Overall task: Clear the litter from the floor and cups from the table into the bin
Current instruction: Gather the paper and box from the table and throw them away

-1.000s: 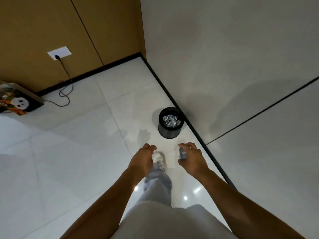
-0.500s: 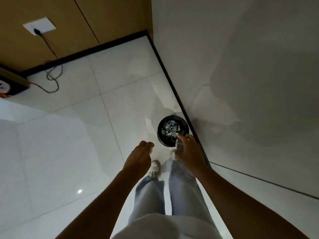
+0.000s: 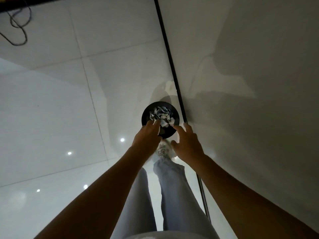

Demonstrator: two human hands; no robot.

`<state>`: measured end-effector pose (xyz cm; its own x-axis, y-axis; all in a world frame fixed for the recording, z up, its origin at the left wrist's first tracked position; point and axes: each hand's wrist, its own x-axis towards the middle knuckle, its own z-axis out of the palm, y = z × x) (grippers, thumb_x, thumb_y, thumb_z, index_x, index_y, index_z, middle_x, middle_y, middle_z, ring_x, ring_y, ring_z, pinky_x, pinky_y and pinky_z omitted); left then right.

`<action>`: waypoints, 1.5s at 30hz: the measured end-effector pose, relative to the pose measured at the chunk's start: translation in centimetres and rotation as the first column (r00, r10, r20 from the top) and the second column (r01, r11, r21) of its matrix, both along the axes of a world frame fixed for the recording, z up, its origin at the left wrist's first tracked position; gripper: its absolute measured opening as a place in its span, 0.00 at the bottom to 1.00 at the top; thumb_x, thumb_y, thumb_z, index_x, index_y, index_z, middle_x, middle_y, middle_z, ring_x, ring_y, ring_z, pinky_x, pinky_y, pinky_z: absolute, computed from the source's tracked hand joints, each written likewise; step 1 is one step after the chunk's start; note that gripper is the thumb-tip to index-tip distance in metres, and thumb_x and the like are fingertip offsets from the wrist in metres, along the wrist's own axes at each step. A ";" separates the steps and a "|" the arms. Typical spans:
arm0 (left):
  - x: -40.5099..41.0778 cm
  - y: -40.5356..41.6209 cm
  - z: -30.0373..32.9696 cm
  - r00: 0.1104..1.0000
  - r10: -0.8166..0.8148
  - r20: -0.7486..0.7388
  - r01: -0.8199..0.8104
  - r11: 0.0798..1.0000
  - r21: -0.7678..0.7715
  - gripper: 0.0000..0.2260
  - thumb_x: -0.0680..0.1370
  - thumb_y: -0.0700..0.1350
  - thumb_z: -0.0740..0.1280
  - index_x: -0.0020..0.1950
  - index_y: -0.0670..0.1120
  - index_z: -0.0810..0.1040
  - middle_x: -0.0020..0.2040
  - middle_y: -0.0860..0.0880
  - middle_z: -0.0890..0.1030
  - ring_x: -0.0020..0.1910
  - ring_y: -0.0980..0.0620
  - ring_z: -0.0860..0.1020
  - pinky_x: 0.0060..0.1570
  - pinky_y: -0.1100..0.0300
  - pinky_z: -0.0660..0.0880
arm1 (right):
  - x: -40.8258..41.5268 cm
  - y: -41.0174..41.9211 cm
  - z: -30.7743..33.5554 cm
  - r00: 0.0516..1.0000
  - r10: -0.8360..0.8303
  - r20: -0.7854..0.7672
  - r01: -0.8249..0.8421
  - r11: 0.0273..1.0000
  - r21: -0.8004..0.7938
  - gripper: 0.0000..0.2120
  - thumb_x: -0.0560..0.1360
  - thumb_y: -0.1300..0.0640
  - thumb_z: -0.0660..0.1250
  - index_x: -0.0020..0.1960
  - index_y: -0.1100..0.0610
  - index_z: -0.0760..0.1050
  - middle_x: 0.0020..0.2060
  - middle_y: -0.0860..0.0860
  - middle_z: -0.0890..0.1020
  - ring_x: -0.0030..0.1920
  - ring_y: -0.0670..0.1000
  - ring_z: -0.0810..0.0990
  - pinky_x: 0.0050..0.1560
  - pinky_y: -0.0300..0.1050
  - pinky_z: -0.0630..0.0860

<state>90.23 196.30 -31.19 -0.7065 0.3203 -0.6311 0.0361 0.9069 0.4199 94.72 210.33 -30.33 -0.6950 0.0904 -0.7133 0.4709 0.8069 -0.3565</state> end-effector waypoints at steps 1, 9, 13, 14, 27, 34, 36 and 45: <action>-0.1 0.5 -0.6 0.999 -0.040 0.025 0.041 0.998 -0.044 0.29 0.78 0.46 0.67 0.75 0.47 0.60 0.73 0.42 0.65 0.66 0.42 0.71 0.59 0.54 0.73 | 0.1 0.5 0.1 1.000 0.009 0.012 -0.009 1.000 0.000 0.27 0.79 0.52 0.64 0.76 0.49 0.59 0.77 0.52 0.54 0.73 0.58 0.62 0.66 0.47 0.68; 2.3 -0.9 2.6 0.997 0.041 -0.070 -0.051 0.986 -0.157 0.21 0.80 0.50 0.61 0.71 0.47 0.66 0.70 0.47 0.70 0.68 0.47 0.69 0.65 0.55 0.67 | -0.6 0.3 3.4 0.986 0.159 0.043 -0.158 0.987 -0.033 0.26 0.80 0.52 0.62 0.76 0.51 0.59 0.77 0.52 0.56 0.72 0.56 0.63 0.67 0.47 0.68; 4.8 -4.8 7.4 0.983 0.133 -0.127 -0.157 0.966 -0.203 0.21 0.81 0.51 0.57 0.74 0.47 0.63 0.73 0.46 0.66 0.72 0.47 0.64 0.70 0.55 0.61 | -2.1 -3.5 6.9 0.945 0.325 -0.036 -0.327 0.944 -0.055 0.26 0.79 0.53 0.62 0.75 0.52 0.61 0.75 0.53 0.60 0.73 0.56 0.62 0.68 0.48 0.69; 5.4 -5.6 8.4 0.977 0.151 -0.148 -0.180 0.961 -0.211 0.21 0.82 0.51 0.56 0.74 0.47 0.63 0.73 0.46 0.66 0.72 0.47 0.64 0.70 0.55 0.60 | -2.5 -4.5 7.8 0.928 0.369 -0.057 -0.372 0.927 -0.052 0.25 0.79 0.54 0.62 0.75 0.52 0.61 0.75 0.53 0.61 0.73 0.57 0.63 0.68 0.50 0.69; 27.1 -19.9 19.5 0.662 0.666 -0.345 -0.749 0.609 -0.262 0.19 0.82 0.51 0.54 0.72 0.47 0.64 0.69 0.49 0.70 0.67 0.48 0.67 0.69 0.56 0.60 | 10.0 -24.6 18.5 0.317 0.919 -0.234 -0.940 0.336 0.050 0.24 0.79 0.54 0.60 0.74 0.48 0.60 0.72 0.50 0.64 0.66 0.56 0.67 0.59 0.50 0.72; 48.9 -24.9 21.6 0.351 0.886 -0.303 -0.921 0.268 -0.285 0.19 0.82 0.52 0.54 0.71 0.47 0.66 0.66 0.48 0.72 0.64 0.48 0.70 0.65 0.57 0.65 | 28.2 -34.3 20.0 -0.082 0.972 -0.220 -0.995 -0.065 0.081 0.25 0.79 0.54 0.59 0.74 0.49 0.59 0.71 0.51 0.65 0.66 0.57 0.67 0.61 0.51 0.71; 55.9 -25.4 22.1 0.225 0.927 -0.299 -0.947 0.135 -0.293 0.19 0.82 0.52 0.54 0.70 0.47 0.66 0.66 0.48 0.72 0.64 0.48 0.70 0.64 0.57 0.65 | 34.3 -37.0 20.2 -0.220 0.948 -0.229 -0.975 -0.204 0.093 0.25 0.79 0.54 0.59 0.74 0.49 0.59 0.70 0.51 0.65 0.65 0.57 0.67 0.61 0.51 0.71; 79.2 -25.8 24.1 -0.278 0.919 -0.280 -0.890 -0.356 -0.286 0.20 0.82 0.52 0.54 0.71 0.46 0.65 0.66 0.46 0.72 0.63 0.46 0.71 0.60 0.55 0.70 | 57.7 -45.2 22.1 -0.709 0.661 -0.247 -0.704 -0.688 0.177 0.25 0.79 0.52 0.59 0.75 0.49 0.58 0.71 0.52 0.64 0.66 0.58 0.66 0.60 0.50 0.70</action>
